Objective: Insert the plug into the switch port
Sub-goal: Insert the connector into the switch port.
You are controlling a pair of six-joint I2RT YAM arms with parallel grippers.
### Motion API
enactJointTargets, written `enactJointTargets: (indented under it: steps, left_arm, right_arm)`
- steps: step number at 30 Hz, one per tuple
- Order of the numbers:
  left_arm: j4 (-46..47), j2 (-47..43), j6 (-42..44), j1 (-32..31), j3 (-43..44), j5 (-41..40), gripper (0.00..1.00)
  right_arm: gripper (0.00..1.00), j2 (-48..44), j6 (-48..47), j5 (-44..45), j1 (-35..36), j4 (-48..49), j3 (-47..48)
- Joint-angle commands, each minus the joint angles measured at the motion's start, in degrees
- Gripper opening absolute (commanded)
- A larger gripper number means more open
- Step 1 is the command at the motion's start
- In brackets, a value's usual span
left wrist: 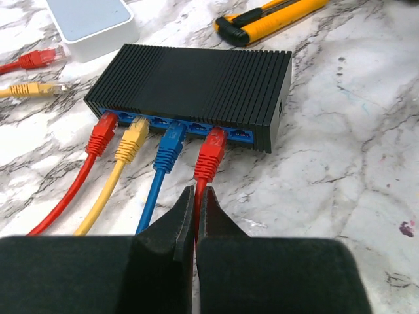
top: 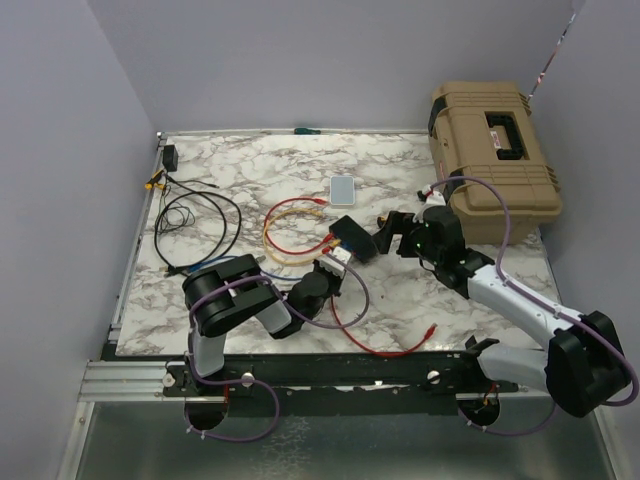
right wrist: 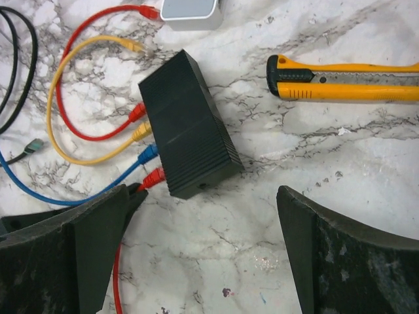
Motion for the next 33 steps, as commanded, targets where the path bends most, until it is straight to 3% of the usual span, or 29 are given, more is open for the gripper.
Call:
enactJointTargets:
  steps: [1,8,17,21,27,31,33]
  left_arm:
    - [-2.65,-2.41,-3.09,2.04,0.29,-2.37,0.0]
    - [-11.95,-3.92,-9.73,1.94,1.8,3.6,0.01]
    - [-19.45,-7.09,-15.7,-4.21,2.25,4.75,0.08]
    - [-24.63,-10.75,-18.73,-4.3,2.77,4.38,0.23]
    - [-41.01,-19.37,-18.47,-3.36,7.21,-0.03,0.49]
    - [-52.92,-25.38,-18.88,0.64,10.56,-0.72,0.61]
    - [-58.05,-28.65,-19.87,3.65,11.77,-0.72,0.75]
  right_arm:
    - [0.98,0.71,-1.03,0.1,0.16,-4.42,0.01]
    - [0.98,0.86,-2.52,-0.1,0.18,-4.84,0.68]
    - [0.99,2.0,-2.53,1.28,0.18,-3.82,0.8]
    - [0.99,2.05,-2.53,1.57,0.18,-2.84,0.8]
    - [0.99,2.18,-2.01,1.69,0.16,-0.34,0.95]
    - [0.99,2.24,-1.46,1.73,0.18,1.67,-0.13]
    - [0.99,2.23,-1.14,1.86,0.17,2.56,-0.94]
